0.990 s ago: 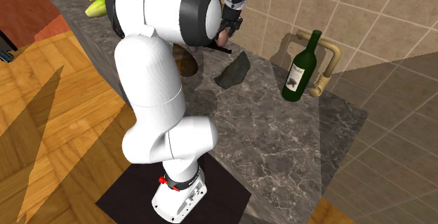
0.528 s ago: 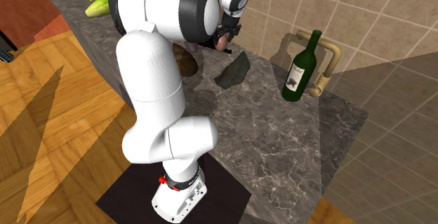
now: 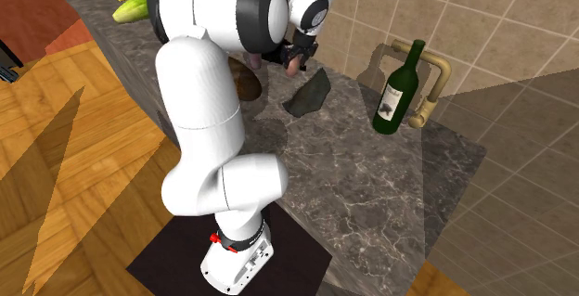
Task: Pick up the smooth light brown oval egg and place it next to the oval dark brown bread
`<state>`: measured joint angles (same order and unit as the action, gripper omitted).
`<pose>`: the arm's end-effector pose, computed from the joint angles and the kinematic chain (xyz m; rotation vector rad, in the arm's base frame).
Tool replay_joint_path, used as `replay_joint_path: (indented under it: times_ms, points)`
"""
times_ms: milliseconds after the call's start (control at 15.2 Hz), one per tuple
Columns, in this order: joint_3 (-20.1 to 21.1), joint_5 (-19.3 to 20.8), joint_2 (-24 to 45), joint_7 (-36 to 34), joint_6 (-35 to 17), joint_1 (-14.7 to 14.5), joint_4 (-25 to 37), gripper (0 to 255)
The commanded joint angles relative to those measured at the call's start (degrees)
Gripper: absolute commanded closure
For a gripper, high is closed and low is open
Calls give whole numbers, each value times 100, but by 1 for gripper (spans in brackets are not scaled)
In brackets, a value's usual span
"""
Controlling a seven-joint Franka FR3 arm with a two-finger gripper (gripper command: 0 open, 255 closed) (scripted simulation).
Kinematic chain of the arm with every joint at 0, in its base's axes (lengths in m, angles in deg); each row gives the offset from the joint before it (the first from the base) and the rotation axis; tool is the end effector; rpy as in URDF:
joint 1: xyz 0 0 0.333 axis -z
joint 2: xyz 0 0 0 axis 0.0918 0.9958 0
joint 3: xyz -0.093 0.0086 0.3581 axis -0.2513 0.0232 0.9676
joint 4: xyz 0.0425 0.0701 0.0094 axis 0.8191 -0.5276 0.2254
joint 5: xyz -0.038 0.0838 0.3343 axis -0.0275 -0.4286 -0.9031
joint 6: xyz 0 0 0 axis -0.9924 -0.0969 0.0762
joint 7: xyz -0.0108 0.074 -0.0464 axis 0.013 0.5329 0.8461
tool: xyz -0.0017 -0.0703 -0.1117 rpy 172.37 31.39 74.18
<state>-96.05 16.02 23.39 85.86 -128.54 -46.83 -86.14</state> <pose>0.5355 0.1246 0.4494 -2.4773 -1.4491 -0.2044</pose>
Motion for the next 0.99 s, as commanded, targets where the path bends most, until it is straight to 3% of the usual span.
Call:
replay_joint_path:
  times_ms: [0, 660, 924]
  points:
    - [21, -86, 75, 77, -132, 4, -79, 255]
    - [149, -579, 537, 539, -666, 93, -327, 255]
    - [149, -579, 537, 539, -666, 93, -327, 255]
